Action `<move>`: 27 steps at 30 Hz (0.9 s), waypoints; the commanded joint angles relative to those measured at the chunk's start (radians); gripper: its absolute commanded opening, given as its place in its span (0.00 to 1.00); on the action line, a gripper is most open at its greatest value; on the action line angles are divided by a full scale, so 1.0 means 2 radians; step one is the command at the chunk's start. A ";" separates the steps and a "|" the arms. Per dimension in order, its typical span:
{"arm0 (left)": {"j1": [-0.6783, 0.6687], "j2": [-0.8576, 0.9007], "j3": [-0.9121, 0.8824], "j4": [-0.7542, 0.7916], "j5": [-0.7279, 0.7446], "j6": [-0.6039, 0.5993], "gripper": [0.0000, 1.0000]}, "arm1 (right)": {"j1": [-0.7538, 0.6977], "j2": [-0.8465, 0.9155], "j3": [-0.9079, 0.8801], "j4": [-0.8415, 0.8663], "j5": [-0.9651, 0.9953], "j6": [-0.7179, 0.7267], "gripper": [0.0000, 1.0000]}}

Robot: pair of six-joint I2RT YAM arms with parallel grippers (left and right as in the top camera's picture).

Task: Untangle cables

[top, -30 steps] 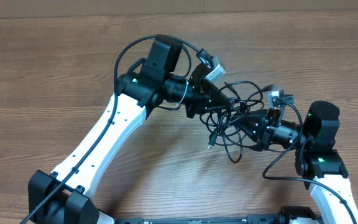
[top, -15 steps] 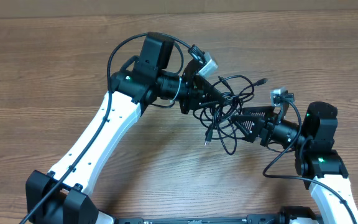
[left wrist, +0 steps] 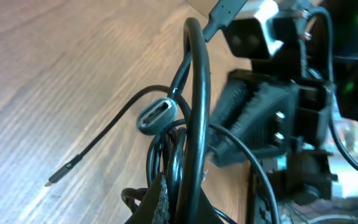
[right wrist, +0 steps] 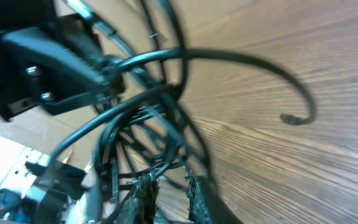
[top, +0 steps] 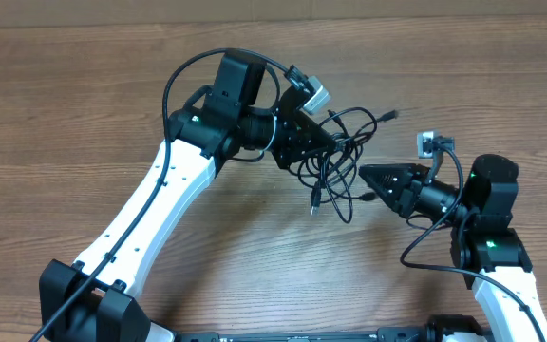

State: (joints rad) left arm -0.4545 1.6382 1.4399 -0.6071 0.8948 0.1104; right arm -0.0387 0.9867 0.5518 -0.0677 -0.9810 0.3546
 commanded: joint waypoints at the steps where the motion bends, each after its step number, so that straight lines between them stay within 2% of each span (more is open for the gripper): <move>1: -0.003 -0.012 0.009 0.022 -0.006 -0.030 0.05 | 0.000 -0.002 0.010 0.017 -0.027 0.032 0.20; 4: -0.011 -0.012 0.009 0.047 -0.006 -0.047 0.04 | 0.000 -0.002 0.010 0.020 -0.027 0.051 0.22; 6: -0.019 -0.012 0.009 0.065 -0.007 -0.048 0.04 | 0.000 -0.002 0.010 0.020 -0.027 0.064 0.26; 9: -0.032 -0.012 0.009 0.080 -0.019 -0.048 0.04 | 0.000 -0.002 0.010 0.023 -0.027 0.091 0.26; 10: -0.038 -0.012 0.009 0.082 -0.030 -0.048 0.04 | 0.000 -0.002 0.010 0.027 -0.027 0.102 0.26; 12: -0.048 -0.012 0.009 0.081 -0.053 -0.048 0.04 | 0.000 -0.002 0.010 0.032 -0.027 0.120 0.34; 14: -0.057 -0.012 0.009 0.081 -0.070 -0.048 0.04 | 0.000 -0.002 0.010 0.034 -0.027 0.129 0.35; 17: -0.069 -0.012 0.009 0.084 -0.072 -0.048 0.04 | 0.000 -0.002 0.010 0.034 -0.026 0.138 0.36; 22: -0.081 -0.012 0.009 0.085 -0.074 -0.048 0.04 | 0.000 -0.002 0.010 0.038 -0.027 0.158 0.46; 27: -0.082 -0.012 0.009 0.083 -0.074 -0.048 0.04 | 0.000 -0.002 0.010 0.038 -0.027 0.164 0.47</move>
State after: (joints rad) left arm -0.6029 1.6382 1.4399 -0.4473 0.7429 0.0250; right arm -0.0387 0.9867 0.5518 -0.0002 -1.0248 0.6582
